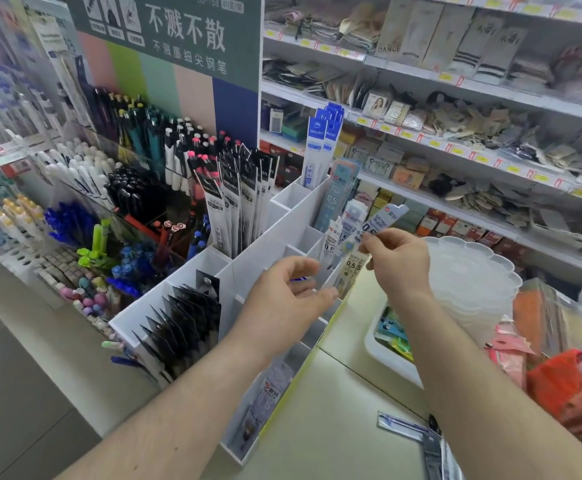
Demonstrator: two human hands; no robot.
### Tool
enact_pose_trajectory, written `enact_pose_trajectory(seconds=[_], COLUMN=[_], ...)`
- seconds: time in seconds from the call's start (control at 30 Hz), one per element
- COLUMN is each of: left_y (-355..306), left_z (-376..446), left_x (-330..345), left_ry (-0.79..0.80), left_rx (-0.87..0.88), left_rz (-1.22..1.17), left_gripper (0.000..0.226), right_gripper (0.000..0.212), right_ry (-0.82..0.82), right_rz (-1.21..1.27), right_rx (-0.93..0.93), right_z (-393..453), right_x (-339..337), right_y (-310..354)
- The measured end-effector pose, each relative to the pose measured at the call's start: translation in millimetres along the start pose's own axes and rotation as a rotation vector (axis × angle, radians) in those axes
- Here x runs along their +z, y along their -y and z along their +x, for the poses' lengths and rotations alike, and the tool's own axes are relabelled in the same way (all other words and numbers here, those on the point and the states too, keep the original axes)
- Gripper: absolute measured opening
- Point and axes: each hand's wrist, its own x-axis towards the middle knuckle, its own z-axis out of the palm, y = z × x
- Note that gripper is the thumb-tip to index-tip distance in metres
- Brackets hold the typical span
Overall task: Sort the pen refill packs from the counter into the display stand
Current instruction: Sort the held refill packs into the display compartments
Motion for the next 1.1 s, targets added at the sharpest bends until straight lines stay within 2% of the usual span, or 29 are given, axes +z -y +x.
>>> enact_pose_trajectory(seconds=[0.2, 0.4, 0.6, 0.7, 0.87, 1.1], left_y=[0.8, 0.1, 1.2, 3.7, 4.6, 31.3], left_z=[-0.9, -3.7, -7.3, -8.7, -12.9, -35.1], left_x=[-1.7, -4.5, -6.4, -6.2, 1.8, 30.0], left_ry=[0.038, 0.021, 0.014, 0.029, 0.064, 0.177], left_rx=[-0.002, 0.004, -0.015, -0.014, 0.021, 0.077], left_rz=[0.027, 0.035, 0.041, 0.031, 0.039, 0.247], left_gripper=[0.033, 0.041, 0.04, 0.031, 0.029, 0.029], right_gripper=[0.021, 0.019, 0.019, 0.018, 0.015, 0.008], right_ry=[-0.046, 0.12, 0.182, 0.175, 0.174, 0.174], right_rz=[-0.196, -0.516, -0.616, -0.616, -0.557, -0.327], right_rx=[-0.088, -0.059, 0.013, 0.061, 0.084, 0.141], right_z=[24.4, 30.8, 36.5, 38.3, 25.1, -40.4], right_x=[24.0, 44.0, 54.6, 51.9, 35.3, -9.2], right_y=[-14.3, -26.6, -29.7, -26.9, -22.4, -32.6])
